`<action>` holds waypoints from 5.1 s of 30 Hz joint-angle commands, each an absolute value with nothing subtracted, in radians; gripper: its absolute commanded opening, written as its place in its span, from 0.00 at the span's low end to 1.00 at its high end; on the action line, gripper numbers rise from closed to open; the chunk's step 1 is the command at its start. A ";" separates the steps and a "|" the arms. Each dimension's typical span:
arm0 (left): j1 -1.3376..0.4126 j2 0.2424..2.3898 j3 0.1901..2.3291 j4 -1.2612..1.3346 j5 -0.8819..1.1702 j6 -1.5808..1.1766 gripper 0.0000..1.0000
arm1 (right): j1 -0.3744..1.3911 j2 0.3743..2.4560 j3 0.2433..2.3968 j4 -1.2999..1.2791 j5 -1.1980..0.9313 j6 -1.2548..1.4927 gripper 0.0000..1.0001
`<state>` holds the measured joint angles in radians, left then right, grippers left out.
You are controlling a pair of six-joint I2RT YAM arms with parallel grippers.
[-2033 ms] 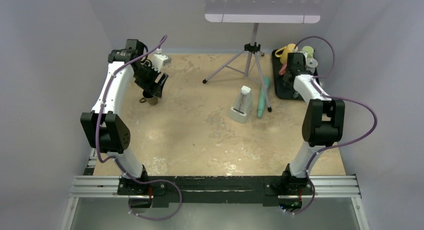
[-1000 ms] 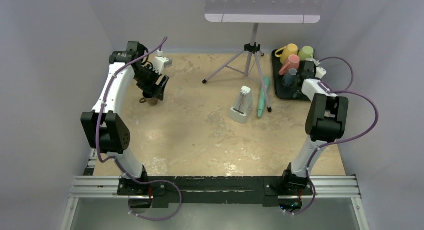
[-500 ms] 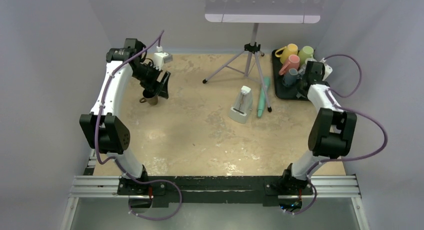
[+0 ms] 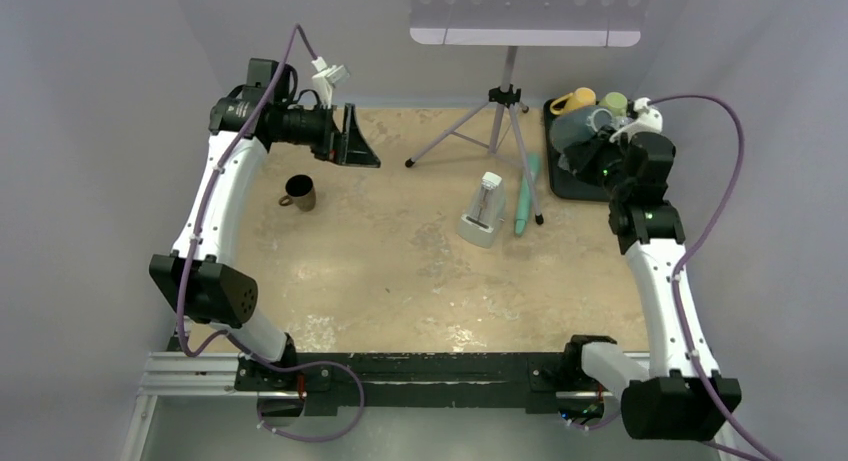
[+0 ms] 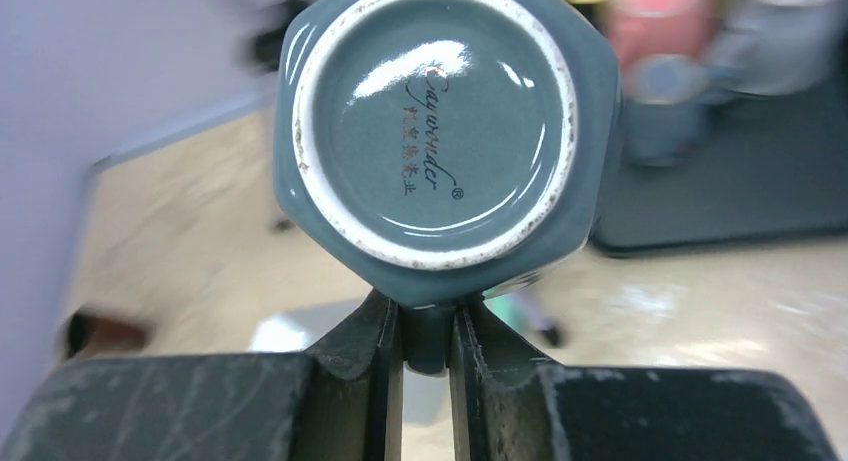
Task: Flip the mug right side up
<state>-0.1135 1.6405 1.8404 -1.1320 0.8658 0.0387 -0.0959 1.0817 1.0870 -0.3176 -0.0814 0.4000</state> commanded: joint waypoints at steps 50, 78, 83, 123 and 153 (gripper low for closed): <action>-0.026 1.732 2.117 -1.307 0.204 0.398 0.00 | 0.610 1.330 1.297 -0.105 -0.230 0.513 0.81; 0.218 2.191 2.004 -1.253 0.103 0.593 0.06 | 0.599 1.374 1.400 -0.340 0.000 0.478 0.82; 0.217 2.172 2.004 -1.236 0.102 0.594 0.28 | 0.513 1.346 1.394 -0.432 0.146 0.505 0.81; 0.150 1.760 1.877 -1.247 0.303 0.433 0.69 | -0.333 2.174 1.874 -0.238 -0.500 0.231 0.83; 0.150 1.817 1.930 -1.256 0.305 0.444 0.68 | -0.298 1.727 1.265 -0.242 -0.128 0.091 0.79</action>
